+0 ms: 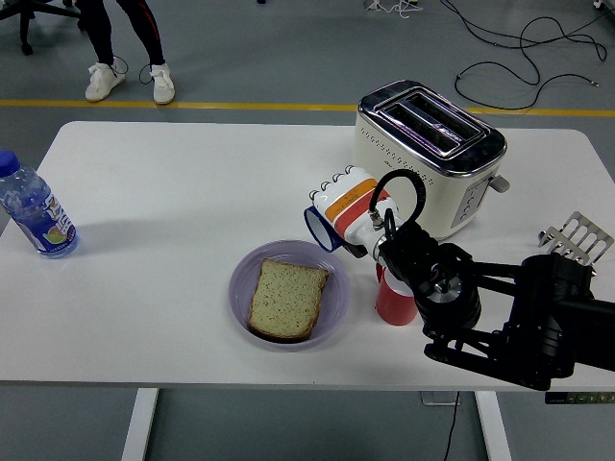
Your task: Pick up the cup,pour liquid into bread,place the cup on the desk
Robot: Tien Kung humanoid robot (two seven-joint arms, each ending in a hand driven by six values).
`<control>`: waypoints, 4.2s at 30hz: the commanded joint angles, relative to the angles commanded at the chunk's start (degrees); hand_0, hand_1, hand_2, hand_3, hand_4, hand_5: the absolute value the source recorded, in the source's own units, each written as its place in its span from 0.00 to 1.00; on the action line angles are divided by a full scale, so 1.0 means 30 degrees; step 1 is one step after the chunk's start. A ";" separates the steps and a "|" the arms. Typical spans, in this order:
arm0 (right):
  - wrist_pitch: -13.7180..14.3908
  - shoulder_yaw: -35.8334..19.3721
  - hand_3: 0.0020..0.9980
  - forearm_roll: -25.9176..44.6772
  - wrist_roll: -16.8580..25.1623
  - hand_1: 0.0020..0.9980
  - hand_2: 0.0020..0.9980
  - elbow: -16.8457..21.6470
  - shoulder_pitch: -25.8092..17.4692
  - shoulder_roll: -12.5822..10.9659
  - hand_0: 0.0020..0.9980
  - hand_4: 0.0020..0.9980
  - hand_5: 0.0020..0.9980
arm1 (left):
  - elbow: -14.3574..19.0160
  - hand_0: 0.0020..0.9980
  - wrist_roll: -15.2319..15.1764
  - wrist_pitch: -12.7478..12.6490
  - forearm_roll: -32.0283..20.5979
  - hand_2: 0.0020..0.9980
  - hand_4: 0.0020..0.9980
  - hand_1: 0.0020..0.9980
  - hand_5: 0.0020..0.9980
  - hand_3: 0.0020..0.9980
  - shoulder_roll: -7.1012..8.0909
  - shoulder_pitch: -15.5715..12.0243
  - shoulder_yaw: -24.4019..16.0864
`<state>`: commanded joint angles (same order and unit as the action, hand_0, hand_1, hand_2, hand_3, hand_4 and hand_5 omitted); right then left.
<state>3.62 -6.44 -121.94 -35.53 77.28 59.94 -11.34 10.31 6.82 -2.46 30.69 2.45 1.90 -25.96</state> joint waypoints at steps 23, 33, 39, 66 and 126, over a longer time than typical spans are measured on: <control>0.2591 -0.7416 0.53 1.0061 0.3992 0.40 0.51 0.3455 -0.3694 -0.1666 0.39 0.57 0.06 | 0.0000 0.67 -0.0019 -0.0011 0.0380 0.74 0.42 0.71 0.94 0.66 0.0014 0.0161 -0.0387; 0.1710 -1.2073 0.54 1.7698 0.4094 0.39 0.51 0.5492 -0.6839 -0.2818 0.37 0.57 0.05 | 0.0000 0.67 0.0005 0.0003 0.0790 0.74 0.42 0.71 0.94 0.66 0.0001 0.0182 -0.0697; 0.2625 -1.4561 0.54 1.9392 0.4070 0.39 0.52 0.6786 -0.9204 -0.3578 0.37 0.56 0.04 | 0.0000 0.67 -0.0044 -0.0009 0.0838 0.74 0.42 0.71 0.94 0.66 -0.0008 0.0181 -0.0750; 0.5410 -2.0803 0.56 1.9481 0.9913 0.44 0.54 0.4940 -1.6979 -0.2602 0.46 0.56 0.03 | 0.0000 0.67 -0.0044 0.0065 0.0930 0.74 0.41 0.71 0.95 0.66 -0.0078 -0.0199 -0.0580; 0.7024 -1.9727 0.55 2.1243 1.9612 0.45 0.53 -0.5673 -1.7728 0.0266 0.51 0.60 0.11 | 0.0000 0.67 -0.0007 0.0060 0.1109 0.74 0.41 0.71 0.95 0.65 -0.0083 0.0141 -0.0973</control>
<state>24.70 -65.62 -58.21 23.31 60.26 6.76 -10.54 10.31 6.80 -2.28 34.02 2.20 2.33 -28.88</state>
